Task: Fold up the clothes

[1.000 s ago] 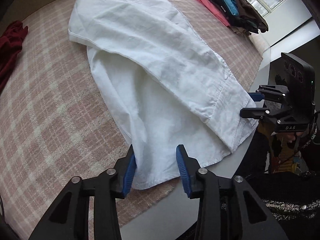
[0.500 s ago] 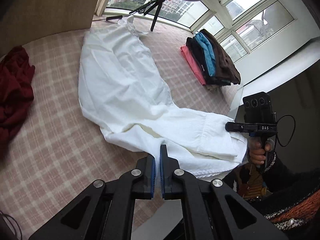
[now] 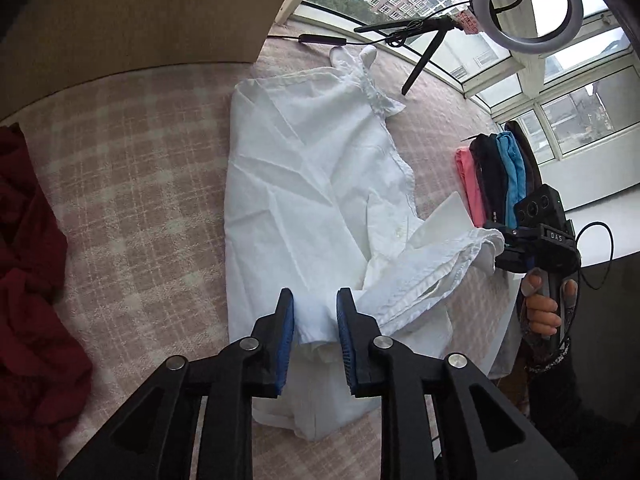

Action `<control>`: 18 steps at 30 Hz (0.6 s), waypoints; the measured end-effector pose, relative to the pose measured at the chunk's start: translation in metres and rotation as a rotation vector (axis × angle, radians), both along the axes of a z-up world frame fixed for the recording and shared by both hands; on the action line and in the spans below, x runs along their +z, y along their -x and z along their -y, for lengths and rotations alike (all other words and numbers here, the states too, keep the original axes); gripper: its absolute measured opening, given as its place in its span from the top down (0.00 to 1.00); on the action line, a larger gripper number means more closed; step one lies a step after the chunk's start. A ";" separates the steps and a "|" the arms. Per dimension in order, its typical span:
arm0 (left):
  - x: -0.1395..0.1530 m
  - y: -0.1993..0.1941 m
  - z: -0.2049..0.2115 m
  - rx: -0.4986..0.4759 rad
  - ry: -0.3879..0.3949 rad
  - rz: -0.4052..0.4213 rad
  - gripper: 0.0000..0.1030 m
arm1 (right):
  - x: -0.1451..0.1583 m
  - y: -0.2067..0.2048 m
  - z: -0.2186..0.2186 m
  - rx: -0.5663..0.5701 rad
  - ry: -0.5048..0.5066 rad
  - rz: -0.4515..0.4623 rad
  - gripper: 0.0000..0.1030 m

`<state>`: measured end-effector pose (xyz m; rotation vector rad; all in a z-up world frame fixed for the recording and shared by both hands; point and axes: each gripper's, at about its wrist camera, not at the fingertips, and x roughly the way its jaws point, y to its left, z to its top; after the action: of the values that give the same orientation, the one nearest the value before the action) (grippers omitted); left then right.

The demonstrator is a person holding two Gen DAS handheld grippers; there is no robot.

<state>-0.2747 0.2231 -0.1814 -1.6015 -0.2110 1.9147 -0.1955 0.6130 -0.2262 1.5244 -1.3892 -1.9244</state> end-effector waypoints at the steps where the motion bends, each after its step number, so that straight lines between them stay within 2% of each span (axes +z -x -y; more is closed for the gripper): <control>1: 0.005 -0.001 0.002 0.003 0.006 -0.013 0.62 | 0.009 -0.002 -0.004 0.006 -0.007 -0.034 0.67; 3: 0.018 -0.001 0.009 0.018 0.012 -0.052 0.61 | 0.028 -0.008 -0.012 0.002 -0.082 -0.083 0.67; 4: 0.027 -0.001 0.014 0.031 0.011 -0.078 0.60 | 0.042 -0.013 -0.013 -0.001 -0.158 -0.127 0.67; 6: 0.049 -0.007 0.022 0.071 0.068 -0.175 0.60 | 0.070 -0.023 -0.001 0.028 -0.304 -0.234 0.67; 9: 0.068 -0.034 0.008 -0.011 0.094 -0.290 0.60 | 0.096 -0.033 0.044 0.183 -0.510 -0.391 0.67; 10: 0.065 -0.041 -0.004 -0.052 0.099 -0.296 0.60 | 0.099 -0.034 0.063 0.244 -0.584 -0.430 0.67; 13: 0.050 -0.058 -0.040 -0.168 0.129 -0.311 0.60 | 0.089 -0.030 0.113 0.388 -0.729 -0.521 0.68; 16: 0.009 -0.050 -0.064 -0.194 0.257 -0.303 0.60 | 0.059 -0.009 0.147 0.455 -0.760 -0.506 0.68; 18: 0.009 -0.049 -0.064 -0.190 0.251 -0.314 0.60 | 0.035 0.004 0.167 0.497 -0.776 -0.473 0.68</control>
<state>-0.2259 0.2876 -0.1724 -1.3887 0.3123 2.0683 -0.1991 0.4458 -0.1912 1.3503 -0.0270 -2.3569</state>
